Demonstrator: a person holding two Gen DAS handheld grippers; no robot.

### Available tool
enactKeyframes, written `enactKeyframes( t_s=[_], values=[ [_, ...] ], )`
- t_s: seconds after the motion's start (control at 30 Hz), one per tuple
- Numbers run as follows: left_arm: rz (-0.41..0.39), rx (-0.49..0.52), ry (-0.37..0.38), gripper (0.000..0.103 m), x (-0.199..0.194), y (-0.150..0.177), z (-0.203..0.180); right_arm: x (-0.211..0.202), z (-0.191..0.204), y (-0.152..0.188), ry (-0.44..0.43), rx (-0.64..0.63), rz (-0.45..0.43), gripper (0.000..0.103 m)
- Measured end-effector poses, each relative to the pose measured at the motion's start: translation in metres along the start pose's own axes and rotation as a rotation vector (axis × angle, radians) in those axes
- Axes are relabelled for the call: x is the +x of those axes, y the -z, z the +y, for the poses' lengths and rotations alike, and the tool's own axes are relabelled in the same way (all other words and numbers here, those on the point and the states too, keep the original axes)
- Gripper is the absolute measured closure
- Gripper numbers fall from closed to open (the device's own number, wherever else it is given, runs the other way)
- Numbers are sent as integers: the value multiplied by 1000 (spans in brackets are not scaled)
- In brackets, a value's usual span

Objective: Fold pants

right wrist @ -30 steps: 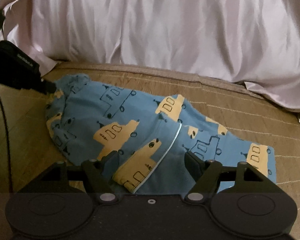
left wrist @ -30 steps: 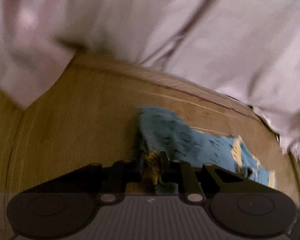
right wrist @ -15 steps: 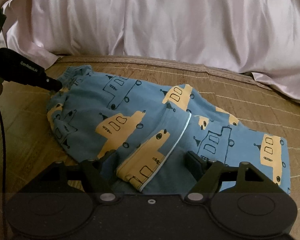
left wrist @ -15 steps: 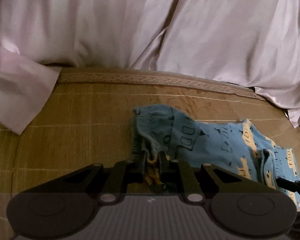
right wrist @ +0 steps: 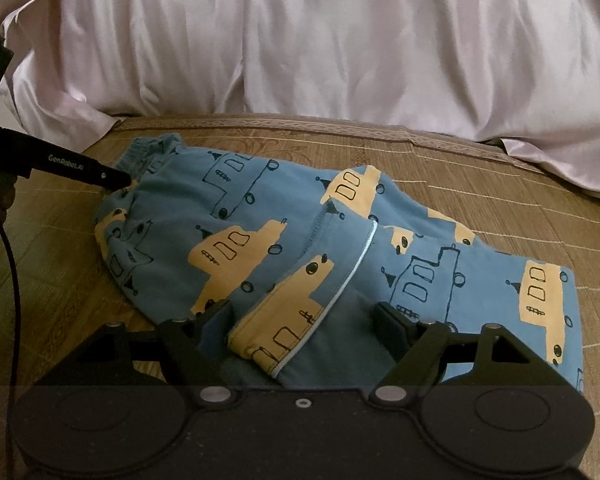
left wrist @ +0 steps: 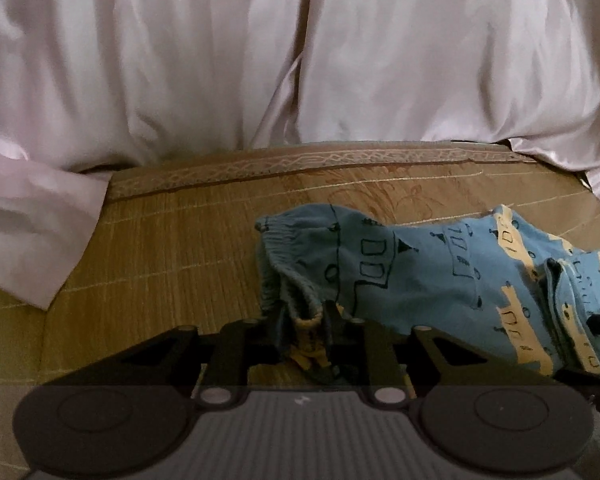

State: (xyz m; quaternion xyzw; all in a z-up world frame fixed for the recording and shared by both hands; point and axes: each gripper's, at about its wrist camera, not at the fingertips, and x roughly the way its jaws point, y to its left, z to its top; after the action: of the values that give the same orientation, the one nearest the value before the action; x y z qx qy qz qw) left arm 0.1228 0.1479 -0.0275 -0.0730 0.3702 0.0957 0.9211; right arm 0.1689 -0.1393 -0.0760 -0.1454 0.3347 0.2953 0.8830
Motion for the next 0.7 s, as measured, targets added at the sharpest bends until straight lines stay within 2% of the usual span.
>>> enactKeyframes(
  t_s=[0.03, 0.07, 0.1, 0.2, 0.4, 0.7],
  values=[
    [-2, 2, -38, 53, 0, 0, 0, 0, 0, 0, 0, 1, 0, 23],
    [-3, 0, -76, 42, -1, 0, -1, 0, 0, 0, 0, 2, 0, 23],
    [-1, 1, -91, 40, 0, 1, 0, 0, 0, 0, 0, 3, 0, 23],
    [32, -26, -55, 44, 4, 0, 5, 1, 0, 0, 2, 4, 0, 23],
    [43, -21, -8, 63, 3, 0, 7, 0, 0, 0, 2, 4, 0, 22],
    [45, -24, -27, 68, 3, -2, 2, 3, -1, 1, 3, 17, 1, 18]
  ],
)
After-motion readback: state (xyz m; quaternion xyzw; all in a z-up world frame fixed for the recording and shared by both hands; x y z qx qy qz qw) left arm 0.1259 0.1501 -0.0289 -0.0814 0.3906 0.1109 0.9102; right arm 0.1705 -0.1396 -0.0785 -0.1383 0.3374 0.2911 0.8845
